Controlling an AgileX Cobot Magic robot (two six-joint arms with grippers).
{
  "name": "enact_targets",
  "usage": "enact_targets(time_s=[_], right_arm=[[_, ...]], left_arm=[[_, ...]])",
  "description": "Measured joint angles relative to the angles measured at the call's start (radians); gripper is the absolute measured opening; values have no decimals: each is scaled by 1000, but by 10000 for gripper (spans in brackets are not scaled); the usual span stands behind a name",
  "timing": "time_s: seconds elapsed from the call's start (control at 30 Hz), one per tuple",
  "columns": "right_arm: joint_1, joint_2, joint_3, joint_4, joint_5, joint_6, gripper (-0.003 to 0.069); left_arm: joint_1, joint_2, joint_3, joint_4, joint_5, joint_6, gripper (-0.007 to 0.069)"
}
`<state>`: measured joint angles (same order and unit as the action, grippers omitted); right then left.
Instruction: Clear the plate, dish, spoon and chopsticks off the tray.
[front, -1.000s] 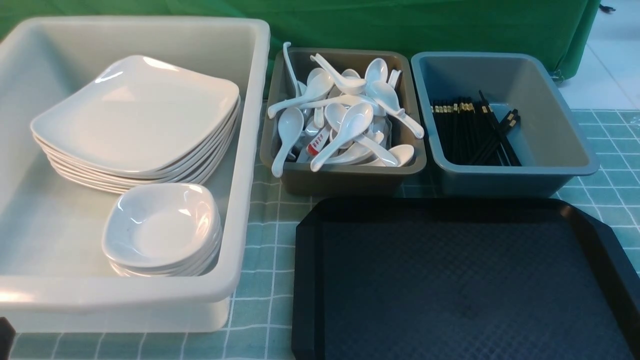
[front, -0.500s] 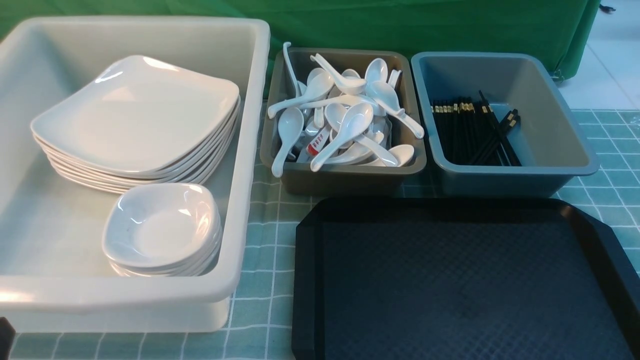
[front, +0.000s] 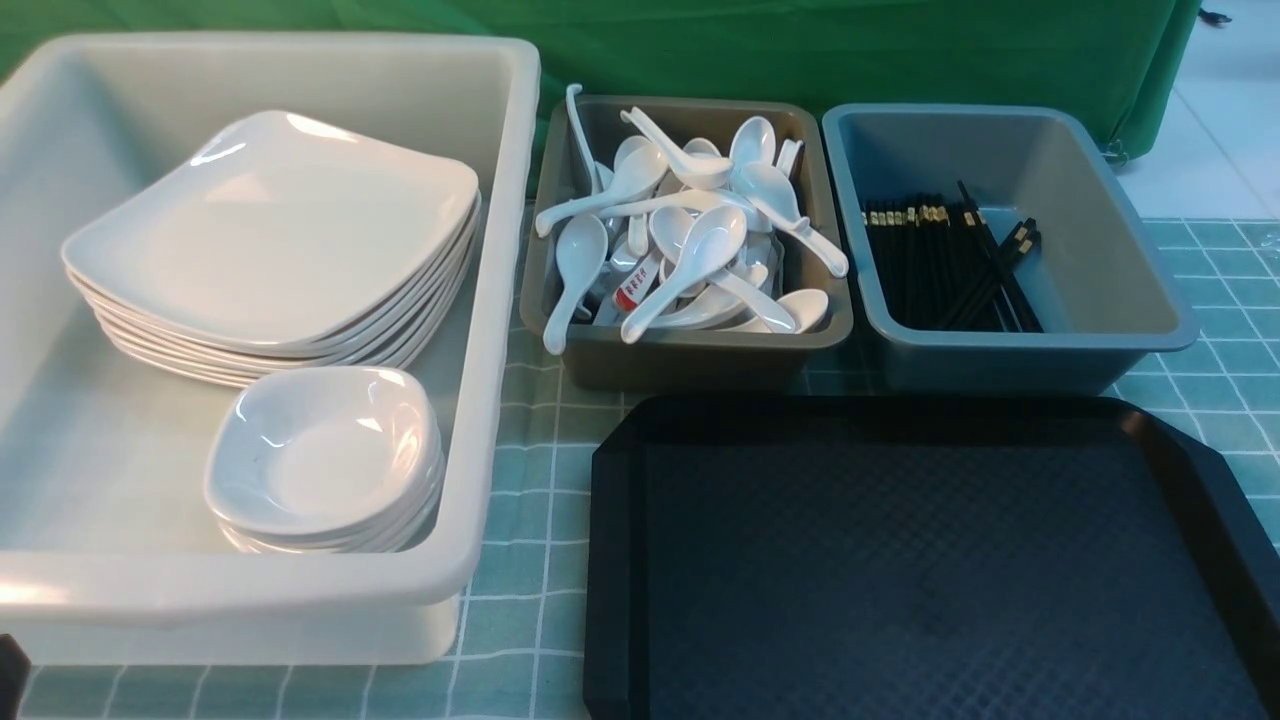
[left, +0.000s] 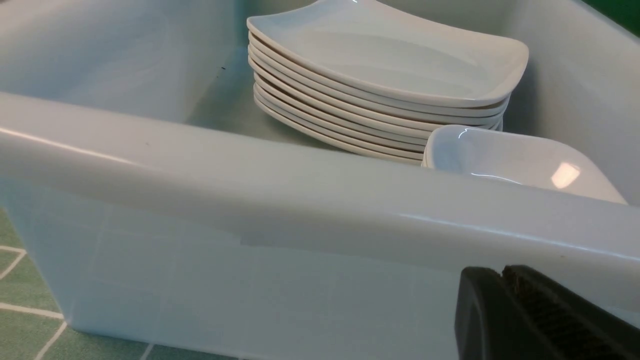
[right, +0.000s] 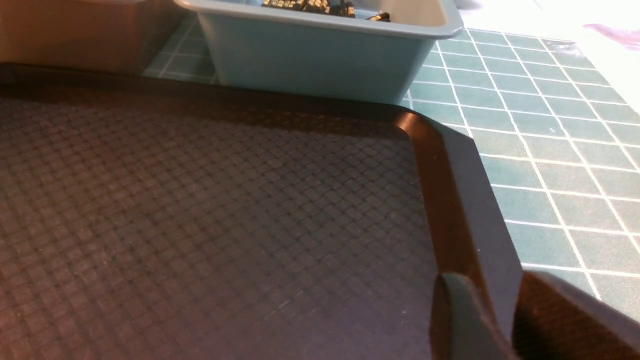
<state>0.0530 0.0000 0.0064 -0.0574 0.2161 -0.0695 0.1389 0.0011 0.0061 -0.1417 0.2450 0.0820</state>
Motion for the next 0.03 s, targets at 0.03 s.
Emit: enact_targets(time_s=[0.03], right_arm=[[0, 0, 0, 0, 0, 0, 212]], left_arm=[[0, 0, 0, 1, 0, 0, 17]])
